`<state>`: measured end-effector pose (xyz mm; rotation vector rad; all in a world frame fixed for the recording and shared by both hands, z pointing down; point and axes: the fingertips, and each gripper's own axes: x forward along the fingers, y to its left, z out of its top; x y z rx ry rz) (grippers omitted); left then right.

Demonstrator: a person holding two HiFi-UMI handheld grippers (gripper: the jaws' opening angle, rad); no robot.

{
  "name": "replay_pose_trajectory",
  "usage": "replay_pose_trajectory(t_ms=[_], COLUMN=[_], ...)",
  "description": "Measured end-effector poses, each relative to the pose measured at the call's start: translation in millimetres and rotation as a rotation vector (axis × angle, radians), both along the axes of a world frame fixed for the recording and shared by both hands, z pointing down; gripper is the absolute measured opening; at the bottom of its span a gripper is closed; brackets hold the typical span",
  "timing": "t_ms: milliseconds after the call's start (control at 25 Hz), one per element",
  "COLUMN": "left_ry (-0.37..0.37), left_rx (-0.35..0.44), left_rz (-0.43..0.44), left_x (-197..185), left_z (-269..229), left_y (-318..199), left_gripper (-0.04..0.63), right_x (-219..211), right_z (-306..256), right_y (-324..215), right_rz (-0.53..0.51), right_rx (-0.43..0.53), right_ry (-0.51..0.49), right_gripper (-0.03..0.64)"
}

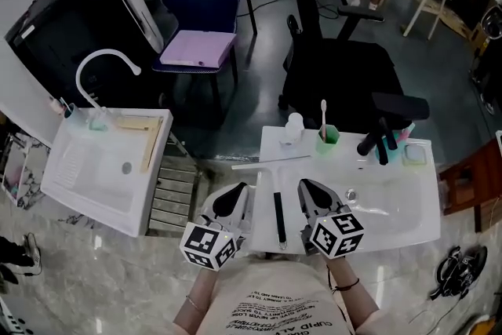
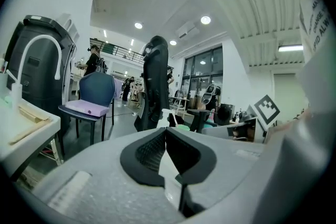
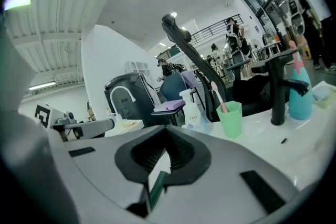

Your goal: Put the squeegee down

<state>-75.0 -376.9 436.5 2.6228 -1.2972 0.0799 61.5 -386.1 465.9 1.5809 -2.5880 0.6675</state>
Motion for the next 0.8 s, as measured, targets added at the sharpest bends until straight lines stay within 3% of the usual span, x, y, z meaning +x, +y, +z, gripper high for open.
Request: replay_pose_trajectory(t_ms=[440,800], left_ry=[0.005,0.006], left_rx=[0.075,0.091], left_rz=[-0.031,-0.055], left_x=[-12,-17], left_z=[-24,-29], left_y=[8,13], left_gripper=[0.023,0.023], right_x=[27,38], right_z=[-42,-50], right_y=[9,17], right_rz=[0.056,0.084], right_rx=[0.126,0.160], right_ry=[-0.039,-0.031], right_gripper=[0.003,0.003])
